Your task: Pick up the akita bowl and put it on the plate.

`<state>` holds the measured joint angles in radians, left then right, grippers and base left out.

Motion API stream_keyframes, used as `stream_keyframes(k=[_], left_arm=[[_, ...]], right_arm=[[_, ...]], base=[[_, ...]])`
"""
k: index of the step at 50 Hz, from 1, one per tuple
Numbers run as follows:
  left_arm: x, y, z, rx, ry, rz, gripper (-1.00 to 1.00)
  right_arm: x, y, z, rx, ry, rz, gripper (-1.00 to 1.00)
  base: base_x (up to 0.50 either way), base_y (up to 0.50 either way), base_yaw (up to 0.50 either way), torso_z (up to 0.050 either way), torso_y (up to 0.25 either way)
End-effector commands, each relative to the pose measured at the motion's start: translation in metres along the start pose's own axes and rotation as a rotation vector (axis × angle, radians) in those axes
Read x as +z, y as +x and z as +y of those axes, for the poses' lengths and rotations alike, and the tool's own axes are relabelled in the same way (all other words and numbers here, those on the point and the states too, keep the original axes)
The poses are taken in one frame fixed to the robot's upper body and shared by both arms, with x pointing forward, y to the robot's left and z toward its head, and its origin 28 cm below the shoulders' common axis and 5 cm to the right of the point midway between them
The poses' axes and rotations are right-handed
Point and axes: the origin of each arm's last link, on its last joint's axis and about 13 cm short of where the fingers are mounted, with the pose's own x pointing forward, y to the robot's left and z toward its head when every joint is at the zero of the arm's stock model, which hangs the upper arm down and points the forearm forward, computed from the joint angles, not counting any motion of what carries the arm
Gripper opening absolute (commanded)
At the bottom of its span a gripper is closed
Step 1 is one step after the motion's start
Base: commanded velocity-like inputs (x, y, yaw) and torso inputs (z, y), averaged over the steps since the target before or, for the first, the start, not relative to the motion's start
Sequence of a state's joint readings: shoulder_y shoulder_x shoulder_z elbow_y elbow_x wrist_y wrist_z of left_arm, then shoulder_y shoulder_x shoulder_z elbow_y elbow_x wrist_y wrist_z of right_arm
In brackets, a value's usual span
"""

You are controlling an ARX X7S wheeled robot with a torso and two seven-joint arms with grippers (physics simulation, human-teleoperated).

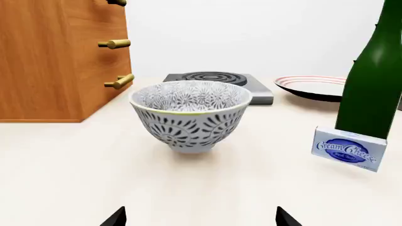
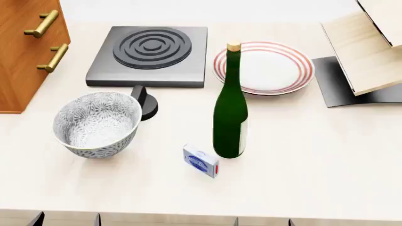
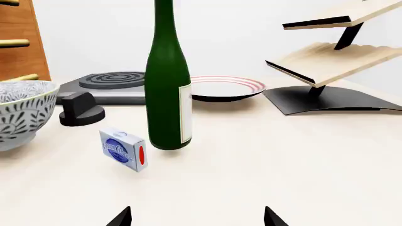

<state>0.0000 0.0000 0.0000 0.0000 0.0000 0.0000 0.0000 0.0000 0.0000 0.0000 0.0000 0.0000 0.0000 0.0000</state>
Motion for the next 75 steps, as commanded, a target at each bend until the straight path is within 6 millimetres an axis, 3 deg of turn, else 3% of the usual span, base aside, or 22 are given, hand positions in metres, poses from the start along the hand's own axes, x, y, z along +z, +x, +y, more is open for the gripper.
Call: stream_keyframes(k=[1, 13, 20, 30, 41, 52, 57, 67, 75], left_arm=[[0.0, 0.0, 0.0, 0.0, 0.012, 0.0, 1.0], [0.003, 0.005, 0.002, 0.009, 0.011, -0.008, 1.0], [0.04, 0.019, 0.01, 0.064, 0.023, -0.13, 1.0], [0.099, 0.013, 0.014, 0.079, 0.06, -0.314, 1.0], [0.138, 0.021, 0.015, 0.091, 0.063, -0.414, 1.0], [0.153, 0.03, 0.015, 0.105, 0.028, -0.441, 1.0], [0.154, 0.034, 0.016, 0.117, 0.003, -0.437, 1.0], [0.148, 0.03, 0.029, 0.183, -0.013, -0.431, 1.0], [0.147, 0.023, 0.025, 0.174, -0.005, -0.451, 1.0]], right_arm=[[0.0, 0.0, 0.0, 0.0, 0.0, 0.0, 1.0], [0.0, 0.006, 0.004, -0.006, -0.025, -0.006, 1.0], [0.034, 0.02, -0.001, -0.05, -0.009, -0.106, 1.0], [0.075, 0.017, -0.002, -0.056, 0.01, -0.223, 1.0], [0.111, 0.025, -0.001, -0.063, 0.019, -0.307, 1.0], [0.13, 0.038, 0.003, -0.042, 0.05, -0.319, 1.0], [0.131, 0.039, 0.002, -0.04, 0.06, -0.318, 1.0], [0.134, 0.042, -0.021, -0.114, 0.143, -0.314, 1.0], [0.126, 0.037, -0.015, -0.089, 0.125, -0.309, 1.0]], base=[[0.0, 0.0, 0.0, 0.0, 0.0], [0.0, 0.0, 0.0, 0.0, 0.0], [0.0, 0.0, 0.0, 0.0, 0.0], [0.0, 0.0, 0.0, 0.0, 0.0], [0.0, 0.0, 0.0, 0.0, 0.0], [0.0, 0.0, 0.0, 0.0, 0.0], [0.0, 0.0, 0.0, 0.0, 0.0], [0.0, 0.0, 0.0, 0.0, 0.0], [0.0, 0.0, 0.0, 0.0, 0.0]])
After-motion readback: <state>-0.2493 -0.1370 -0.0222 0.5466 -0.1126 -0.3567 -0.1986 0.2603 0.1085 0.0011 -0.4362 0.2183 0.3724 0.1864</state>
